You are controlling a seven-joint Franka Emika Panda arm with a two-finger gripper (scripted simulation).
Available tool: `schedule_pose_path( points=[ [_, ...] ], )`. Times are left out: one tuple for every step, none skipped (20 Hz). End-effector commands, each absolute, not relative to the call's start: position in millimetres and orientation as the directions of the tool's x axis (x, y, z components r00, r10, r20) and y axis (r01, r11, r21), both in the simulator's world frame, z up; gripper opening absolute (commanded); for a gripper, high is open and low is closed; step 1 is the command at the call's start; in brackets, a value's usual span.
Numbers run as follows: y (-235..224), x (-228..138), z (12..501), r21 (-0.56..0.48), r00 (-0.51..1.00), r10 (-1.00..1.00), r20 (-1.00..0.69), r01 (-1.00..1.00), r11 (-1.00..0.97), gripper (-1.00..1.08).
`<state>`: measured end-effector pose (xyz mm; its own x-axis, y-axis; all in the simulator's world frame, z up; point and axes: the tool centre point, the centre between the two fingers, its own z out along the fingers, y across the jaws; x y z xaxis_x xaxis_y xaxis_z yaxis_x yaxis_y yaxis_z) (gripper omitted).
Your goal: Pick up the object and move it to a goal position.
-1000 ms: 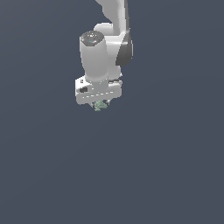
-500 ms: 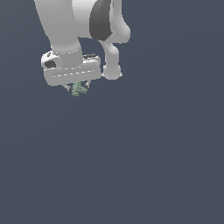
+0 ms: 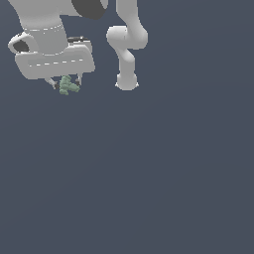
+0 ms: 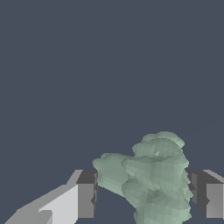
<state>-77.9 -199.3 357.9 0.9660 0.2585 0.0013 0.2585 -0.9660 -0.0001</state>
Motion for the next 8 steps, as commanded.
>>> schedule_pose_path(
  points=[
    [-207.1, -77.6, 366.5, 0.000, 0.966, 0.260, 0.000, 0.260, -0.966, -1.00],
    [-209.3, -77.4, 368.9, 0.000, 0.966, 0.260, 0.000, 0.260, -0.966, -1.00],
    [-211.1, -77.2, 370.8, 0.000, 0.966, 0.260, 0.000, 0.260, -0.966, -1.00],
    [-212.3, -77.0, 372.3, 0.000, 0.966, 0.260, 0.000, 0.260, -0.966, -1.00],
    [-213.3, -76.8, 373.4, 0.000, 0.966, 0.260, 0.000, 0.260, -0.966, -1.00],
    [-214.1, -76.6, 374.2, 0.000, 0.966, 0.260, 0.000, 0.260, -0.966, -1.00],
    [-214.5, -76.5, 374.6, 0.000, 0.966, 0.260, 0.000, 0.260, -0.966, -1.00],
    [-214.6, -76.5, 374.8, 0.000, 0.966, 0.260, 0.000, 0.260, -0.966, -1.00]
  ],
)
